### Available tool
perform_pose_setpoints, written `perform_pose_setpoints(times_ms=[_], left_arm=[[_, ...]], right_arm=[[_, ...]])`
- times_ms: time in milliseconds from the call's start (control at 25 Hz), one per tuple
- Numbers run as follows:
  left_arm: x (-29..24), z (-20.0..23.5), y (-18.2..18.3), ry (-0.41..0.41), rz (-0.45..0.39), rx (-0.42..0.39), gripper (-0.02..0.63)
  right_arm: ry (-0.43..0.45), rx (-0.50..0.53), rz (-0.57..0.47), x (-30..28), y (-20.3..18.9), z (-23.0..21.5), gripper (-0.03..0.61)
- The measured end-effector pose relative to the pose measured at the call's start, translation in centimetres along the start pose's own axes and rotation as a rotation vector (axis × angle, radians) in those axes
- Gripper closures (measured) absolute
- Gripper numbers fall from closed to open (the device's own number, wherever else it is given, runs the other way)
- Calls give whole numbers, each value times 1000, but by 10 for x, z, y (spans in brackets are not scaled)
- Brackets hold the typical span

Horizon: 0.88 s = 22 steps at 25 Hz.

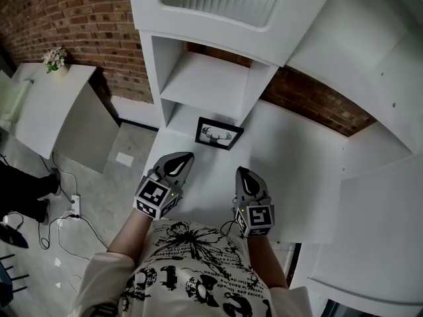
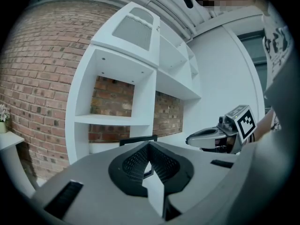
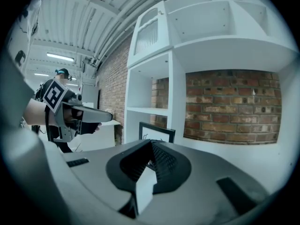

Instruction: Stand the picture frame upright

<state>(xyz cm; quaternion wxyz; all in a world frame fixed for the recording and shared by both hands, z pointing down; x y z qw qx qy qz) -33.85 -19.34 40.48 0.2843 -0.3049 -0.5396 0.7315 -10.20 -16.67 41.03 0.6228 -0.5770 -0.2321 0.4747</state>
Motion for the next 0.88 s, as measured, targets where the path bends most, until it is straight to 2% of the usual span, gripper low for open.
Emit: perform_pose_setpoints(times_ms=[320, 600, 760, 880], left_arm=[[5, -9, 6, -32, -9, -4, 607], [6, -19, 9, -108, -34, -42, 607], [8, -18, 8, -102, -15, -20, 607], [10, -13, 10, -90, -39, -14, 607]], right_arm=[[12, 15, -2, 1, 3, 0, 574], [-2, 22, -11, 7, 13, 3, 574], [-7, 14, -9, 9, 15, 6, 574], [-7, 21, -9, 7, 17, 9, 574]])
Point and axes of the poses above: the fingertips, and each gripper's own axes: x backward along the fingers, z to its left, y out of its top, the point moved 9 cm from there along x, backward along the fingers, and after that the axes turned 9 degrees about x, right-handed, at the moved point
